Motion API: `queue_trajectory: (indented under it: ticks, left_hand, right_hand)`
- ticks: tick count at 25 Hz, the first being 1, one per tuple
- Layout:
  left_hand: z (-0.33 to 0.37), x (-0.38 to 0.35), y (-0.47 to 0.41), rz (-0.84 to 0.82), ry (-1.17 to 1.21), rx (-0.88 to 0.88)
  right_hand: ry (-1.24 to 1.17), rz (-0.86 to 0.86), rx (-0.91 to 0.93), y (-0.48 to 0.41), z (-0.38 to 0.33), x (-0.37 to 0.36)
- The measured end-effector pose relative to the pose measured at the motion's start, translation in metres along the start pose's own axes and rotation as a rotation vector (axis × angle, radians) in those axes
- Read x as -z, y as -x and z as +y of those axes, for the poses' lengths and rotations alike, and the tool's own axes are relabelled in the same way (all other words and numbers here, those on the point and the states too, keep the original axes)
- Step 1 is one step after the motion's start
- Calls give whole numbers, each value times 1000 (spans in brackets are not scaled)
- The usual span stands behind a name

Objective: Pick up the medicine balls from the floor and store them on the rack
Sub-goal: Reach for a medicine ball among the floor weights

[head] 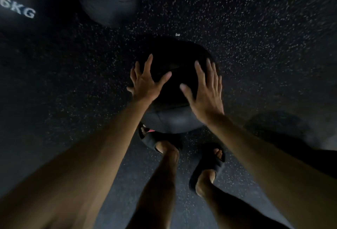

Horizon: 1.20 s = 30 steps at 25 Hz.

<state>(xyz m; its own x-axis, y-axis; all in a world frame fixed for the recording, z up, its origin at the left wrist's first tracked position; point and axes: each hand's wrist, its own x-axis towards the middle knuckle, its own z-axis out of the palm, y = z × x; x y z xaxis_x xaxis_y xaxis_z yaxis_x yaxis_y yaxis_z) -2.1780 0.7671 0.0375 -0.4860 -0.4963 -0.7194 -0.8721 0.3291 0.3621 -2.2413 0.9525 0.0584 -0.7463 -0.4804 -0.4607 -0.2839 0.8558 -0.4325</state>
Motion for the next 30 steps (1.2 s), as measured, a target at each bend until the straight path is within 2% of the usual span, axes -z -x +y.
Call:
queue_trajectory:
  ticks: [2,4,7,10,14,17,19,22,25,28,30]
  left_hand:
    - [18,20,-28,-56,-8,61]
    - [35,32,-46,-71,-4,98]
    - [60,38,-60,-5,44,105]
    - [73,40,-62,116,71,-54]
    - [73,32,-33,322,-24,-255]
    - [85,21,-22,356,-71,-255]
    - [101,23,-32,371,-107,-203]
    - [123,29,-51,375,-136,-174]
    - [148,49,-84,318,-141,-121]
    - [181,76,-129,243,-80,-49]
    - [194,89,-148,274,7,-51]
  right_hand:
    - [24,-13,-11,12,-4,-2]
    - [-11,-21,-55,-13,-7,2]
    - [-12,-70,-94,-64,-5,19]
    - [0,-124,-135,-113,2,39]
    - [-44,-186,-177,-192,0,71]
    - [-108,-254,-216,-232,7,80]
    - [-171,-203,-221,-242,12,89]
    - [-213,-51,-34,-205,20,103]
    - [-51,-23,247,-152,36,104]
    - [-39,-37,222,-169,40,107]
    - [-69,-25,195,-196,33,114]
